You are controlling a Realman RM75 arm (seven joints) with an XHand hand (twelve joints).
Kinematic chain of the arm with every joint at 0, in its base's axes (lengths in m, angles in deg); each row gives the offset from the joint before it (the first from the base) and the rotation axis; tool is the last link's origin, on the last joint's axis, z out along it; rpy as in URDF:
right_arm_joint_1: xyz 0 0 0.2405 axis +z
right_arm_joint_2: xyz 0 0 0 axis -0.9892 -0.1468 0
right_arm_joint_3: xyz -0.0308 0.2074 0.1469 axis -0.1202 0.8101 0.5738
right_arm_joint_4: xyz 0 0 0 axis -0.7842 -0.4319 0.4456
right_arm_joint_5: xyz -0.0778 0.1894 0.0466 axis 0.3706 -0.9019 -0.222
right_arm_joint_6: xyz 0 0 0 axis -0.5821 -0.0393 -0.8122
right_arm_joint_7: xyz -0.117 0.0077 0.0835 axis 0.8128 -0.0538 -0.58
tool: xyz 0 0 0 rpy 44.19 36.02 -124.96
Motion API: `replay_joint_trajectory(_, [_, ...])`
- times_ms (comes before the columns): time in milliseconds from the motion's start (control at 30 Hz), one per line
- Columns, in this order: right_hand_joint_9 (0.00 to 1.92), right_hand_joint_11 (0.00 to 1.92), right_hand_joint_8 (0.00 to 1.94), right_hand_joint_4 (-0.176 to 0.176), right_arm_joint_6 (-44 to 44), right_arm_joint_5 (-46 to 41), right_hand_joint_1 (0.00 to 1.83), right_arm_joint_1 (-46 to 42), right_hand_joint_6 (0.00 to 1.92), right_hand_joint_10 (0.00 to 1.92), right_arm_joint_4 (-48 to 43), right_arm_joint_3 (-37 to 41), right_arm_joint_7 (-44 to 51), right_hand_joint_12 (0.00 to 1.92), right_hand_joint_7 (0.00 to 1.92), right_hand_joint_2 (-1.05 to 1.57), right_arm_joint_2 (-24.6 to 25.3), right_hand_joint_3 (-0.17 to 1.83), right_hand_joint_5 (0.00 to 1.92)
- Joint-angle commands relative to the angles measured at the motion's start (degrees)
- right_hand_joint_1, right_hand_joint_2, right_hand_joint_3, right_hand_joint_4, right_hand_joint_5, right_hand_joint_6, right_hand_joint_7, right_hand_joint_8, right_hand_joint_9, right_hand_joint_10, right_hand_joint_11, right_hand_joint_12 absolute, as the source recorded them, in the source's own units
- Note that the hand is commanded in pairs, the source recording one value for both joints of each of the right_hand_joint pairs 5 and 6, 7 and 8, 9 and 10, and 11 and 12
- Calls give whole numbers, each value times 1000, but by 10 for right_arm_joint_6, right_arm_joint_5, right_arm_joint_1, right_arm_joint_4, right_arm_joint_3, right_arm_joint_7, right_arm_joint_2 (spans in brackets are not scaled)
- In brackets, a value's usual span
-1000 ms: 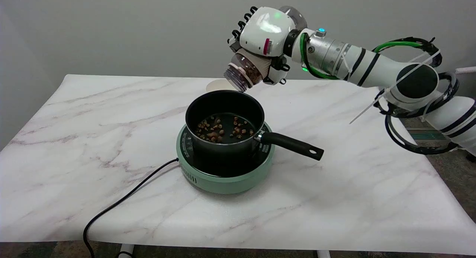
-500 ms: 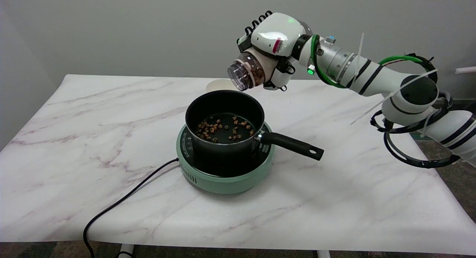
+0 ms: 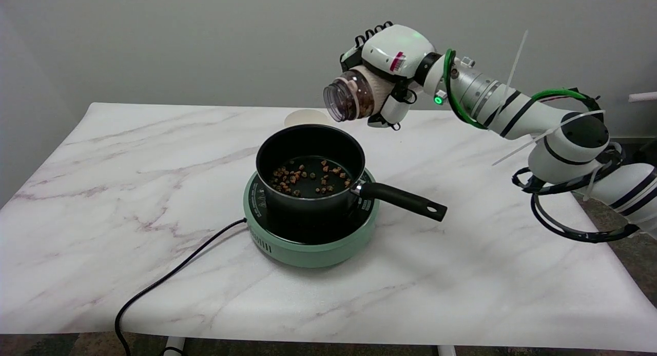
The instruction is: Place the bottle onto the table.
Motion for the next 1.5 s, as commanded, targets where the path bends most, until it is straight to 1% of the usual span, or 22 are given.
replay_joint_trajectory(33, [1338,1238,1920,0,3,-204,1467,-80,1920,1338,30,101,65,1238,1920,1134,17,747,1920])
replay_joint_trajectory(200, [1339,1242,1920,0,-1,-270,1478,-104,1920,1339,40,137,92,1242,1920,1132,23,735,1920])
replay_joint_trajectory(433, [1344,1248,1920,0,-11,-350,1488,-129,1920,1344,62,178,95,1248,1920,1125,25,737,1920])
replay_joint_trajectory(800, [1352,1250,1920,0,-88,-503,1523,-178,1920,1352,140,248,96,1250,1920,1114,28,713,1920])
replay_joint_trajectory(1100, [1357,1254,1920,0,-170,-621,1521,-191,1920,1357,216,249,97,1254,1920,1125,29,709,1920])
replay_joint_trajectory(1500, [1360,1255,1920,0,-243,-748,1519,-201,1920,1360,283,221,91,1255,1920,1133,42,710,1920])
